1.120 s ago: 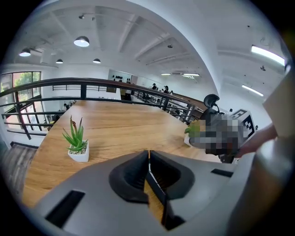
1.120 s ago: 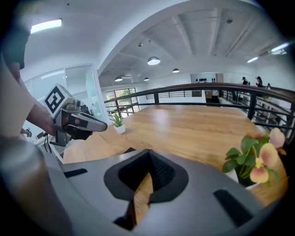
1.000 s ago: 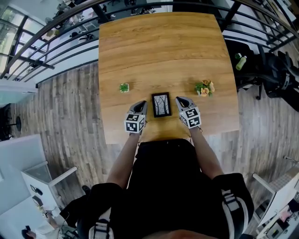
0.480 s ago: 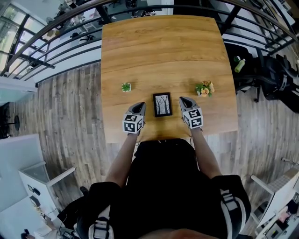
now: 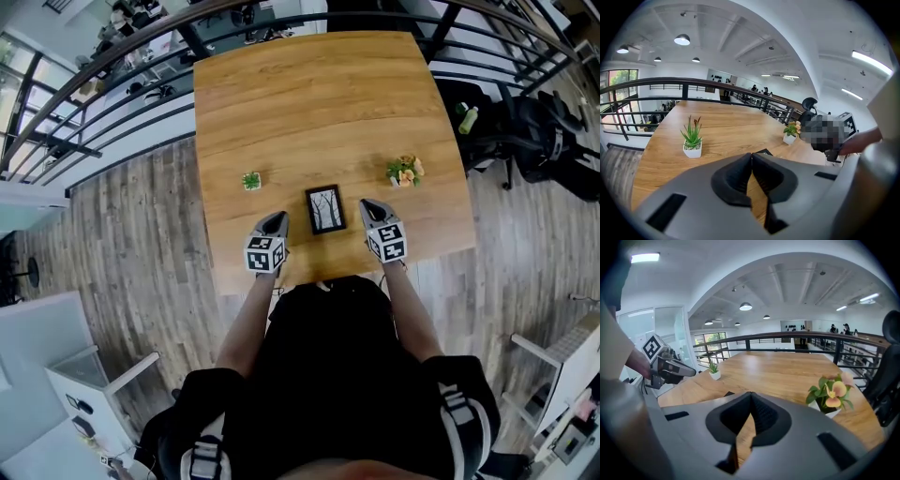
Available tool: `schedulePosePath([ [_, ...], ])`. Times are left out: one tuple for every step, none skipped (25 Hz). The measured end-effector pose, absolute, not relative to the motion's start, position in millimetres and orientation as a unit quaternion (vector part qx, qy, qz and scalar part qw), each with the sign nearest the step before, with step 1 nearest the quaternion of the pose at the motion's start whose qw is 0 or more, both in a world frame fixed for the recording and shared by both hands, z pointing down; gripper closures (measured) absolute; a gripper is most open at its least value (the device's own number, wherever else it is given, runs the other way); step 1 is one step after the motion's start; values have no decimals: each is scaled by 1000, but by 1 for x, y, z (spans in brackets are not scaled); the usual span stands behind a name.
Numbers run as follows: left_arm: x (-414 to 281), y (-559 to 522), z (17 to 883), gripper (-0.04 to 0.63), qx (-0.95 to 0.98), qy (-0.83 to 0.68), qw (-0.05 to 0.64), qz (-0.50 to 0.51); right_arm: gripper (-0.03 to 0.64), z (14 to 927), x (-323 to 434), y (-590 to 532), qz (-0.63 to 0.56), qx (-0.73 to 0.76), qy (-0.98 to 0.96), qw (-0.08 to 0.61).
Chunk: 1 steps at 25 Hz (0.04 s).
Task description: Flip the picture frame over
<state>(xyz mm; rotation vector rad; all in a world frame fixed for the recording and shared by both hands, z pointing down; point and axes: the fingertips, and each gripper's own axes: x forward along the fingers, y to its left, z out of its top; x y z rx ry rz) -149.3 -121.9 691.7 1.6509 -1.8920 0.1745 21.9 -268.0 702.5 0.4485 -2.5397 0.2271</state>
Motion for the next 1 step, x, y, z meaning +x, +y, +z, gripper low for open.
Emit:
schedulePosePath([
  [-149,-121,692,569,625,-714,309,66,609,702,23,-265,84,167,-943,274],
])
